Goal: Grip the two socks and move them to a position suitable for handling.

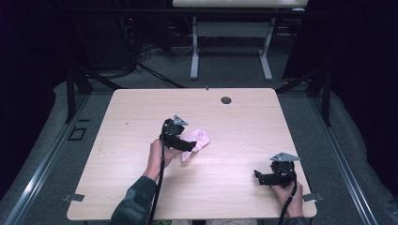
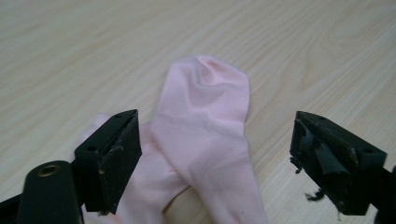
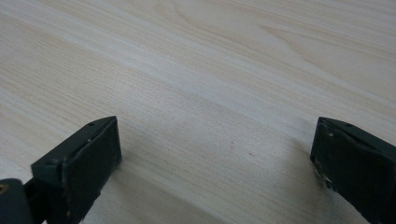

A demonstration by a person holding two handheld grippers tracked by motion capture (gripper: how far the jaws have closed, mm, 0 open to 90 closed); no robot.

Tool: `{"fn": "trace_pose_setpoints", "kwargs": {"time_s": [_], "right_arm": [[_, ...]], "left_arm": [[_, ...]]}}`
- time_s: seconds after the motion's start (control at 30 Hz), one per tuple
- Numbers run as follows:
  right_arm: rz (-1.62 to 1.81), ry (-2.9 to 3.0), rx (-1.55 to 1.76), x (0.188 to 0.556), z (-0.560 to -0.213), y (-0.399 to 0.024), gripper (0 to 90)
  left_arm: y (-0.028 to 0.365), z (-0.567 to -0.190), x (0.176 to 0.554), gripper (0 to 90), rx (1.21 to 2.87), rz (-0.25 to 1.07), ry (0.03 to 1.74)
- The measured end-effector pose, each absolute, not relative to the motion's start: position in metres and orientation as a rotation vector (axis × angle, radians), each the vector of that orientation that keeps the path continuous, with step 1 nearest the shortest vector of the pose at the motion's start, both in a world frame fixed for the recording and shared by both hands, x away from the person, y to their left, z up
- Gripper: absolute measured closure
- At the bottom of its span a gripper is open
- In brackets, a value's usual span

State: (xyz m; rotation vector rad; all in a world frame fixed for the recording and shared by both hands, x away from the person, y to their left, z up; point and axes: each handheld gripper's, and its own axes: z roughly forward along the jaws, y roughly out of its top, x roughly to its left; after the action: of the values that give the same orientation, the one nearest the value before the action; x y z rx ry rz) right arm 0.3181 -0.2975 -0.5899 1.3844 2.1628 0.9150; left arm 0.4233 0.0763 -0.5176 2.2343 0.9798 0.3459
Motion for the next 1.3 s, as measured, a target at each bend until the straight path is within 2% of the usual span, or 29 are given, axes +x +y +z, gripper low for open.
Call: {"fn": "trace_pose_setpoints", "kwargs": {"time_s": [0.23,0.33,0.57,0.77,0.8,0.97,1.3], "right_arm": [[0.919,2.158,1.389,0.318,-0.590,-0.297,1.3],[0.919,2.157,1.389,0.318,-0.590,-0.297,1.3],[0.919,2.154,1.391,0.318,-0.590,-0.297,1.8],[0.921,2.147,1.395,0.318,-0.590,-0.297,2.5],[0.918,2.146,1.392,0.318,-0.590,-0.298,2.6],[0.917,2.146,1.393,0.318,-0.590,-0.298,2.8],[0.920,2.142,1.392,0.318,-0.590,-0.298,3.3]], "left_arm": [[0.049,-0.546,0.432,25.9,2.384,0.328,0.959],[0.047,-0.550,0.434,39.4,2.401,0.328,0.976],[0.045,-0.559,0.437,58.1,2.430,0.302,0.971],[0.044,-0.559,0.436,83.2,2.433,0.305,0.942],[0.043,-0.559,0.435,85.2,2.432,0.321,0.937],[0.050,-0.552,0.434,86.5,2.365,0.317,0.935],[0.069,-0.514,0.415,87.0,2.235,0.303,0.857]]}}
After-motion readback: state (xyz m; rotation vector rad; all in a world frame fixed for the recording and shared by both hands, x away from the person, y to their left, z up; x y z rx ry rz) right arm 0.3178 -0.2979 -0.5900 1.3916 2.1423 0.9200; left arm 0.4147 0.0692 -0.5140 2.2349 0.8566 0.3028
